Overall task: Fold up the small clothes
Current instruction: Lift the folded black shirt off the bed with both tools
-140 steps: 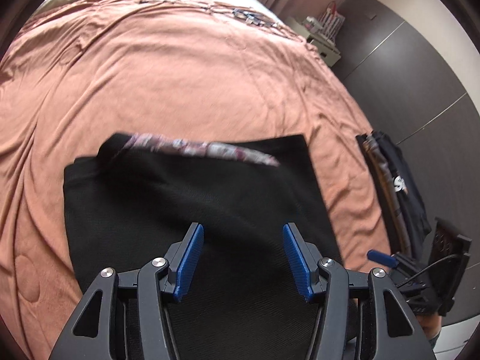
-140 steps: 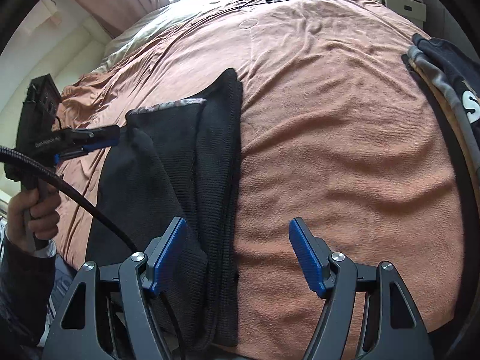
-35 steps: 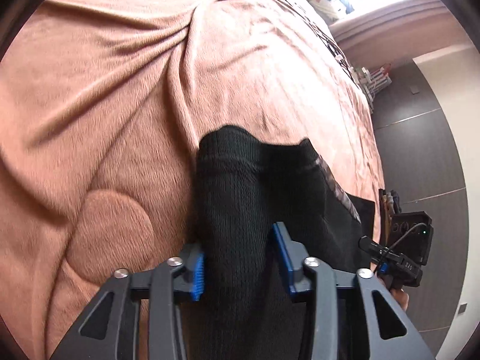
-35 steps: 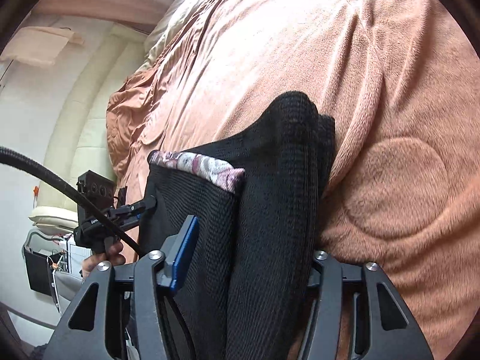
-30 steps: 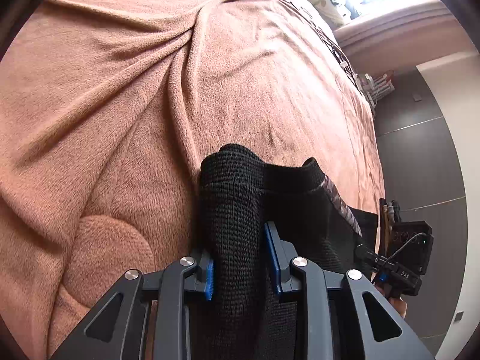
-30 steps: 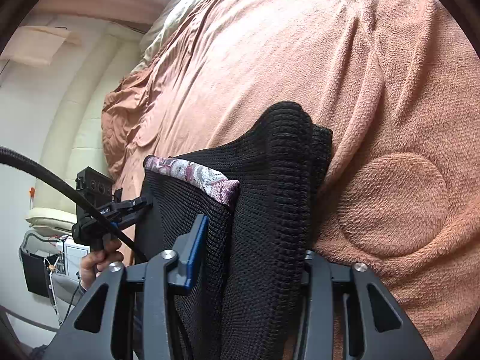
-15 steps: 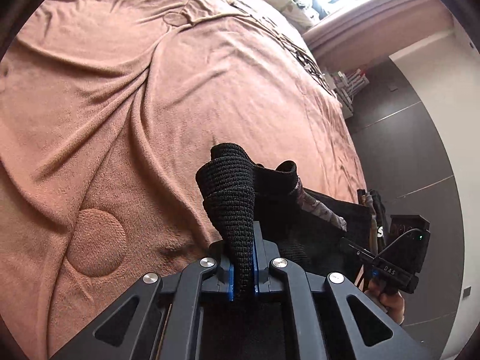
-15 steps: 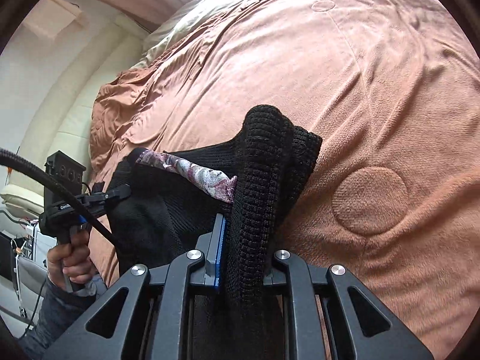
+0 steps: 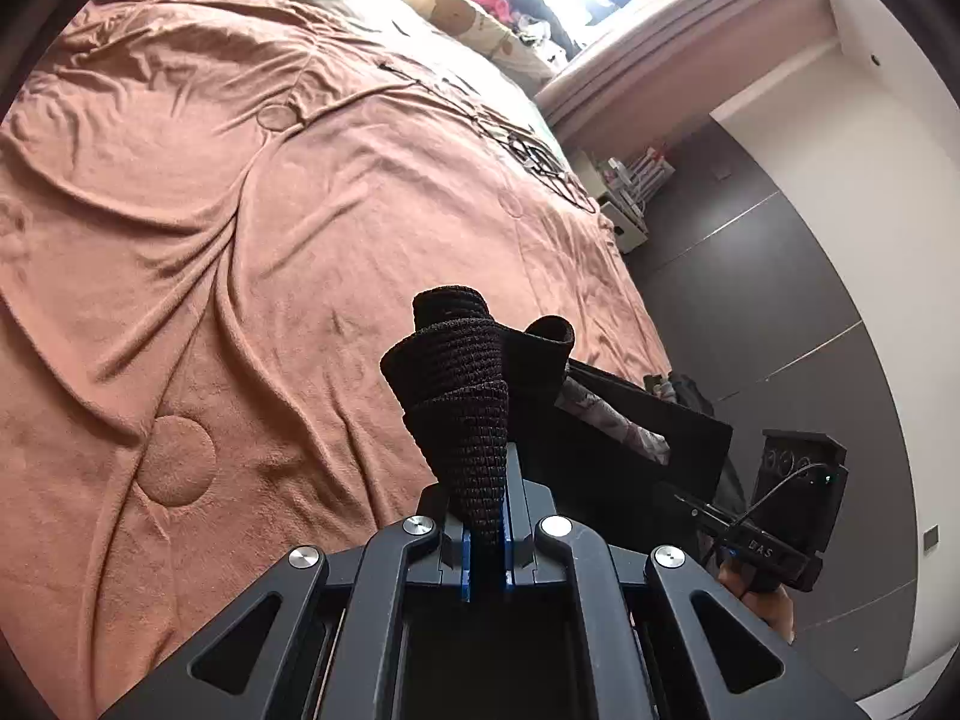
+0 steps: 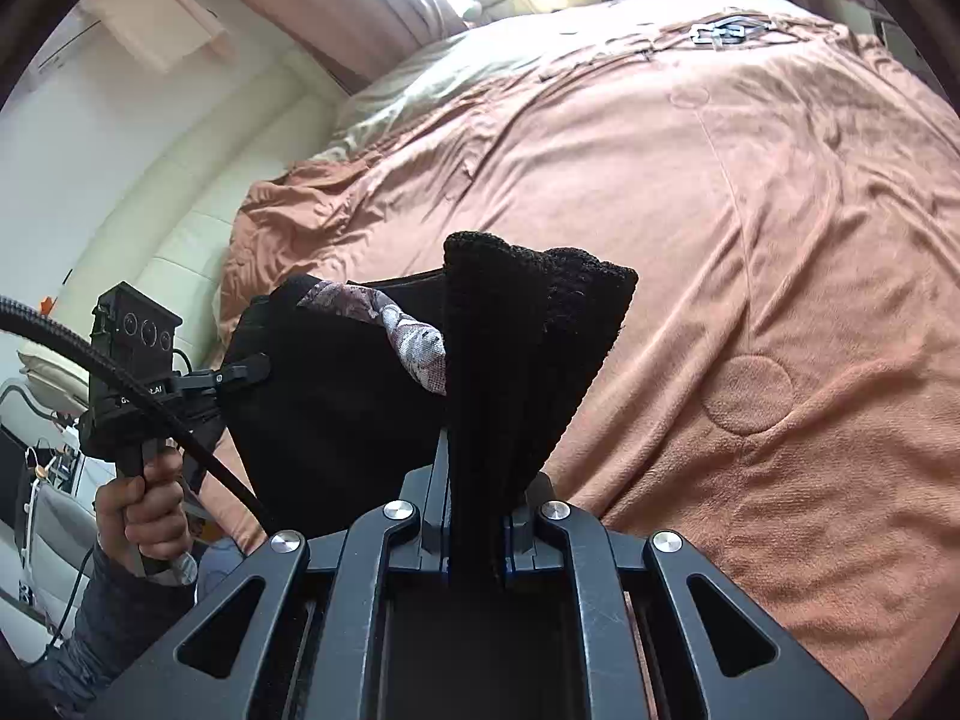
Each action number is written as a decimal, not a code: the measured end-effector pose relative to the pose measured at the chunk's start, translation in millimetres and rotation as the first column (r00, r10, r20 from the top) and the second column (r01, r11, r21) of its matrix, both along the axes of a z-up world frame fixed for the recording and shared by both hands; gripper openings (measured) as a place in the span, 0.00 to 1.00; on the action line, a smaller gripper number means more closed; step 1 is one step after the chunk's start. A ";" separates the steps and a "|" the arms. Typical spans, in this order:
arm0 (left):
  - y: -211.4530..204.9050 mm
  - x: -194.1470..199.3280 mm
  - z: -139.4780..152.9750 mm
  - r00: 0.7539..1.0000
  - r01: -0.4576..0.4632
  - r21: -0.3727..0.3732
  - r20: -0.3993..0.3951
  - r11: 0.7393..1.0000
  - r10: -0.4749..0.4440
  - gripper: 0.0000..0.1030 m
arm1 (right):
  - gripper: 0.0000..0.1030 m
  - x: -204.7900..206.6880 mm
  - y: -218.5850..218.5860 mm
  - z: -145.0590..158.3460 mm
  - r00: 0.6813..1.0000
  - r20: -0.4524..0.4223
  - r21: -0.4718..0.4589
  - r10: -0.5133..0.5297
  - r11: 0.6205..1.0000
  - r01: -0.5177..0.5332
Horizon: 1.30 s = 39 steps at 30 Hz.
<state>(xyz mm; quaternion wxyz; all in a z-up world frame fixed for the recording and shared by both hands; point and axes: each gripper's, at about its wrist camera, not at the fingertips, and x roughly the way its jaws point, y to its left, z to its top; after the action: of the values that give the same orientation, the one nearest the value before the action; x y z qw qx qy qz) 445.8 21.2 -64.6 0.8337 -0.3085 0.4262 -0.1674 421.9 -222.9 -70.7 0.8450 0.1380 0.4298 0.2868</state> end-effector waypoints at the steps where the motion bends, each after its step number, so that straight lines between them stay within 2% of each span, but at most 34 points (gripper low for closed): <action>1: -1.7 -3.8 6.6 1.000 0.004 0.001 0.011 1.000 -0.004 0.06 | 0.07 -6.4 -1.1 3.6 1.000 0.013 0.000 -0.003 1.000 0.003; 7: -21.8 -22.9 46.0 0.995 0.043 0.015 0.085 0.999 -0.044 0.06 | 0.07 -51.1 -14.6 30.3 0.995 0.094 0.011 -0.027 1.000 0.026; 14: -54.9 -42.7 95.9 0.978 0.098 0.029 0.180 0.995 -0.102 0.06 | 0.07 -104.3 -47.6 66.8 0.980 0.187 0.032 -0.072 0.997 0.067; 24: -115.9 -48.6 155.1 0.944 0.179 0.049 0.273 0.983 -0.186 0.06 | 0.07 -175.2 -115.8 135.0 0.928 0.334 0.027 -0.166 0.986 0.167; 32: -190.7 -40.0 190.7 0.901 0.279 0.086 0.323 0.957 -0.291 0.06 | 0.07 -219.1 -167.8 174.6 0.889 0.393 0.005 -0.236 0.967 0.255; 39: -256.2 -31.9 211.4 0.856 0.370 0.099 0.350 0.924 -0.381 0.06 | 0.07 -259.0 -213.3 193.8 0.848 0.423 0.005 -0.320 0.936 0.351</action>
<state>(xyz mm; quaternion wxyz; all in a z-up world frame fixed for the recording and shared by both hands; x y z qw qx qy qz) 414.0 -235.0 146.9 0.8535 -0.1714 0.3191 -0.3747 162.9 -436.2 123.1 0.9585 0.1159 0.2186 0.1418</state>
